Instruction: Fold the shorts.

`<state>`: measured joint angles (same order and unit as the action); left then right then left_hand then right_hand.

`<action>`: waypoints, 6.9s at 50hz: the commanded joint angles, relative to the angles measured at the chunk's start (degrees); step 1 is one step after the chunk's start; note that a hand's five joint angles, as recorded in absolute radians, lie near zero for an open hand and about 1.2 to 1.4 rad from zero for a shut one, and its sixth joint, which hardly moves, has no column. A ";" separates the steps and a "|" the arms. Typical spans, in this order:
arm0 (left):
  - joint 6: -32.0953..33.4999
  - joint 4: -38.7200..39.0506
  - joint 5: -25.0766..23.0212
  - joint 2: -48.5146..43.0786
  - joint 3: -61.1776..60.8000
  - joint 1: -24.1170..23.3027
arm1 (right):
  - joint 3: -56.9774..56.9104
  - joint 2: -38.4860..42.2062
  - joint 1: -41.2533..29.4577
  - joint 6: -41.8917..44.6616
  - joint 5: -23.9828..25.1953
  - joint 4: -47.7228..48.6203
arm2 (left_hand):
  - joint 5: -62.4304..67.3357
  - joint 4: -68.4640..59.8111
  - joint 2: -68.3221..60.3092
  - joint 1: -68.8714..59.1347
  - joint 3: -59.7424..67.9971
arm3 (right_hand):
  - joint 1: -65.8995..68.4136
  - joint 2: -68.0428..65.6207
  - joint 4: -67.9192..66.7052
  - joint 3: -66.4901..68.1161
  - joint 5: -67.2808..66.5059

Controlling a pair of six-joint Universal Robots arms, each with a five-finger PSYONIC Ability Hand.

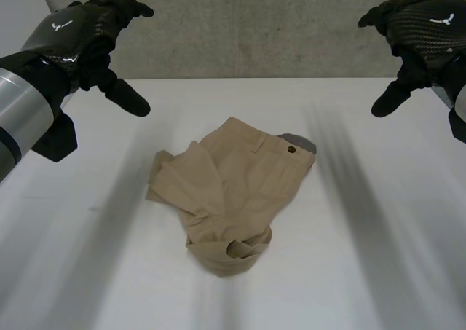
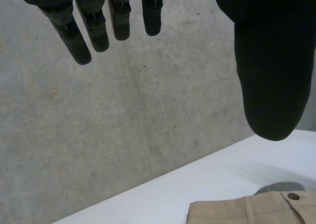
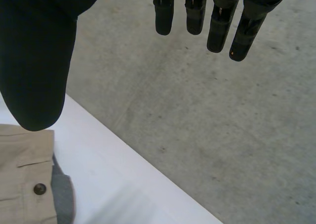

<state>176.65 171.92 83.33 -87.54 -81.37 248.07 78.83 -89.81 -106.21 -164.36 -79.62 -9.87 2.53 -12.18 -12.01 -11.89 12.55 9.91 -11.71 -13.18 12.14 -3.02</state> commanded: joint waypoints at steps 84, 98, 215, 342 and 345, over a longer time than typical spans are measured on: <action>-1.92 13.70 8.96 -4.98 -12.67 -9.89 | -22.40 23.88 -1.01 -2.55 9.57 -10.52 | 61.28 -61.63 -61.80 -61.92 61.25 | 70.09 -68.29 -66.82 67.86 -66.98; -1.66 14.58 8.87 -38.21 7.44 -1.80 | -37.69 51.57 -2.95 -1.05 2.10 -5.87 | 28.33 -28.68 -28.85 -28.97 28.31 | 19.61 -17.81 -16.33 17.37 -16.49; 5.29 17.13 18.53 -17.47 -22.52 -14.98 | -19.24 42.26 -4.27 8.36 -1.41 1.97 | 22.07 -22.42 -22.59 -22.72 22.05 | 70.09 -68.29 -66.82 67.86 -66.98; 9.51 26.19 6.67 -9.40 -25.14 2.42 | -18.64 33.91 -5.50 9.76 2.01 -5.86 | 67.47 -67.82 -67.99 -68.11 67.45 | 70.09 -68.29 -66.82 67.86 -66.98; 9.68 24.00 6.67 -9.49 -29.09 2.42 | -15.11 33.74 -5.59 10.38 2.01 -7.09 | 67.47 -67.82 -67.99 -68.11 67.45 | 70.09 -68.29 -66.82 67.86 -66.98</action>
<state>186.11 198.43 90.06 -96.82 -102.90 250.47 57.48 -56.53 -111.65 -154.72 -77.41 -15.52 56.16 -68.47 -68.70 -64.30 68.25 54.52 -67.59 -68.30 68.20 -54.20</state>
